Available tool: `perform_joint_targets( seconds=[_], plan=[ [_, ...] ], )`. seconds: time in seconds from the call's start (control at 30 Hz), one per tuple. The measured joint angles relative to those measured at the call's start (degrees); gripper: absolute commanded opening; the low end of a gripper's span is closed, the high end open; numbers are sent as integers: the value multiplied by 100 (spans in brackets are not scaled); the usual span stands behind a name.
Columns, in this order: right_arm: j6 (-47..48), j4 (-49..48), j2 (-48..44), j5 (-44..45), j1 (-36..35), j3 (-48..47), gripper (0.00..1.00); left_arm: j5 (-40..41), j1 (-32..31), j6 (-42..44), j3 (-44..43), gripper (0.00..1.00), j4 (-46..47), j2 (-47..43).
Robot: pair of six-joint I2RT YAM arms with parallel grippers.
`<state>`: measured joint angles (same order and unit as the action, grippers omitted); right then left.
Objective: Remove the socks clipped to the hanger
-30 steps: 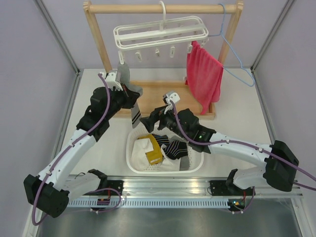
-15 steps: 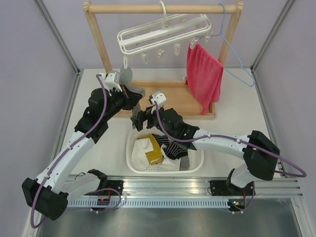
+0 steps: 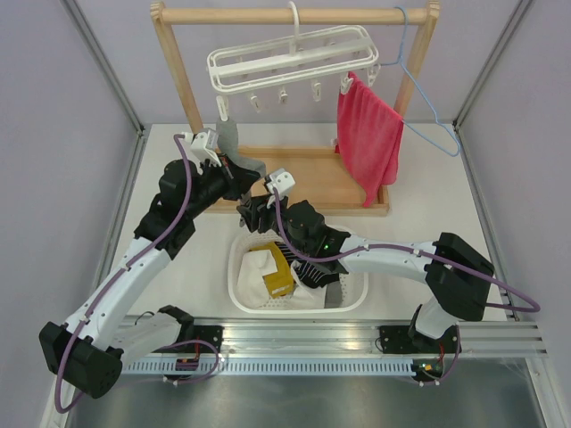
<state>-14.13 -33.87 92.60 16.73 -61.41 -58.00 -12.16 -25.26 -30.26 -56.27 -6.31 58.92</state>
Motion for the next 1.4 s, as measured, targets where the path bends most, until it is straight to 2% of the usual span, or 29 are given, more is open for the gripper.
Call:
perform_joint_targets(
  seconds=[0.17, 0.27, 0.33, 0.43, 0.5, 0.6, 0.63, 0.67, 0.7, 1.23, 1.4],
  plan=[
    [2, -46, 0, 39, -24, 0, 41, -2, 0, -15, 4, 2, 0, 0],
    [2, -46, 0, 87, -26, 0, 31, -4, 0, -20, 11, 2, -2, 0],
    [9, -48, 0, 120, -26, 0, 17, -2, 0, -22, 11, 2, 0, 0],
    [-9, -76, 0, 160, -26, 0, 6, -2, 0, -22, 11, 2, -2, 0],
    [-17, -98, 0, 201, -26, 0, 1, -2, 0, -22, 13, 8, 0, 0],
    [-52, -109, 0, 269, -26, 13, 1, 9, 0, -20, 17, 44, 0, -2],
    [-61, -107, 0, 291, -26, 22, 1, 11, 0, -20, 22, 64, -2, -4],
    [-66, -111, 0, 315, -26, 39, 1, 24, 0, -2, 31, 92, 2, -7],
    [-72, -109, -2, 352, -26, 63, 1, 48, 0, 4, 35, 100, -4, -9],
    [-221, -83, -568, 629, -37, 553, 1, 1091, 44, 216, 28, 100, -140, -205],
    [-236, -39, -575, 629, -81, 590, 1, 1683, 50, 625, -492, 100, -326, -210]
  ],
)
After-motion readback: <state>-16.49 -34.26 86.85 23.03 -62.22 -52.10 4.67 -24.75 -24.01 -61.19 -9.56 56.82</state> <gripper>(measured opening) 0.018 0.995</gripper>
